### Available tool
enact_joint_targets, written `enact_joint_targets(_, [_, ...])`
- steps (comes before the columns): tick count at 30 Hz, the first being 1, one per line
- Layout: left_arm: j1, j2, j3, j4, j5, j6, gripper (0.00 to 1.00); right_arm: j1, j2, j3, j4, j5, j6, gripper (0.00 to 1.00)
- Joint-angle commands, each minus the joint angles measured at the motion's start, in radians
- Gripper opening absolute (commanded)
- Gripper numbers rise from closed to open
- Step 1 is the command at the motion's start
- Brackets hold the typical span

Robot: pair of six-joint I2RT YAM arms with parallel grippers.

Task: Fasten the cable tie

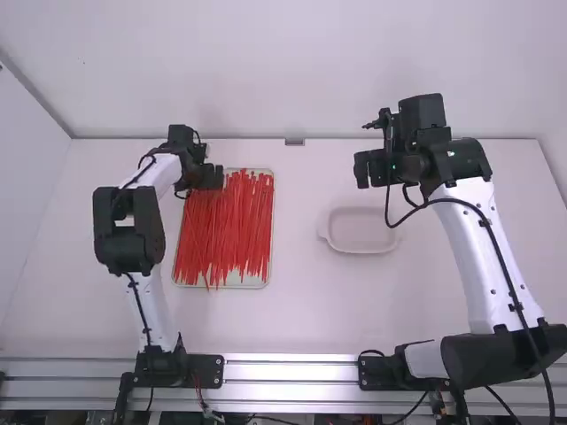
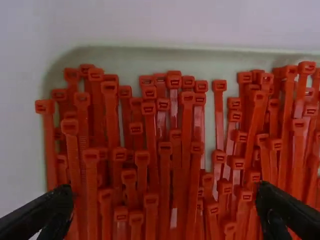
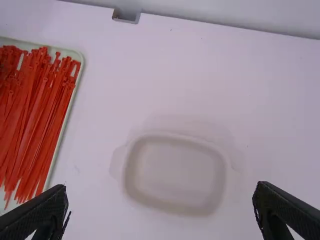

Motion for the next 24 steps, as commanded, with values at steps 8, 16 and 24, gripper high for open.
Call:
enact_joint_targets(8, [-0.011,0.017,0.019,-0.007,0.008,-0.008,0.49,-0.008,0.011,0.029,0.003,0.005,0.002,0.98])
enact_joint_targets(16, [-0.011,0.017,-0.003,0.005,0.008,-0.007,0.43,-0.008,0.023,0.029,0.005,0.005,0.003,0.98])
enact_joint_targets(24, [-0.011,0.017,-0.023,0.019,0.007,-0.006,0.43,-0.001,0.023,0.029,0.005,0.005,0.003,0.98])
